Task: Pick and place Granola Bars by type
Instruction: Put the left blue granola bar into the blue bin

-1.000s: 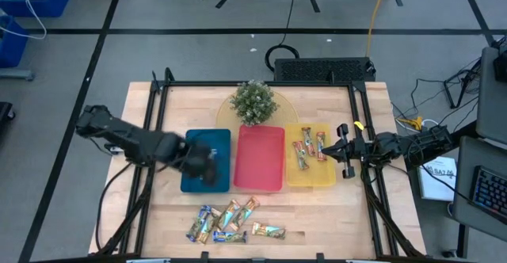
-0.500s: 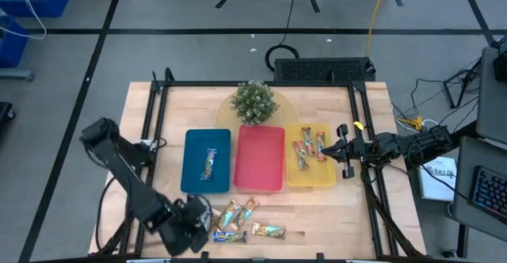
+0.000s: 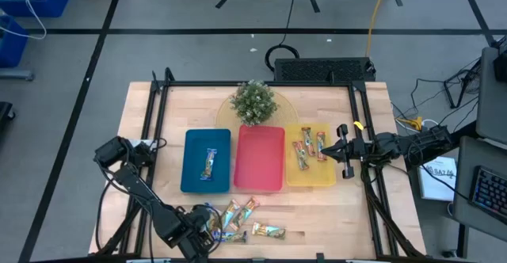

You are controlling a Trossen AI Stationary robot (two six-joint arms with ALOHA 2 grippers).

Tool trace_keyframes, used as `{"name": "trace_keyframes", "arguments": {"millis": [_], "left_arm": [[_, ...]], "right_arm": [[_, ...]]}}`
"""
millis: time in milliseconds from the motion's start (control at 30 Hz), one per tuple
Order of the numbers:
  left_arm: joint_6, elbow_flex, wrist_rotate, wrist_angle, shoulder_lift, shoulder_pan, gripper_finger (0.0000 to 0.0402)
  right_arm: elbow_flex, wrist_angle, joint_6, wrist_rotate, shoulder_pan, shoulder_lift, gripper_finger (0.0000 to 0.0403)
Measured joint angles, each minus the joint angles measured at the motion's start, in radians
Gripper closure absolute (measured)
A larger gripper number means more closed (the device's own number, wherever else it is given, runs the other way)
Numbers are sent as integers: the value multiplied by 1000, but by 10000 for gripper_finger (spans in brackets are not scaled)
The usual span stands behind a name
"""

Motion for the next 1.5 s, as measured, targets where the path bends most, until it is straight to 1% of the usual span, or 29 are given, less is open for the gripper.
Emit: {"name": "trace_keyframes", "arguments": {"millis": [267,433,733,1500], "left_arm": [[1,0,4,-181,-16,15,167],[4,1,1,-144,-16,30,167],[30,1,1,-142,-16,31,167],[33,1,-60,-144,-16,35,167]], "right_arm": [[0,0,0,0,0,0,403],[0,-1,0,0,0,0,403],[0,-1,0,0,0,0,403],[0,-2,-1,0,0,0,403]]}}
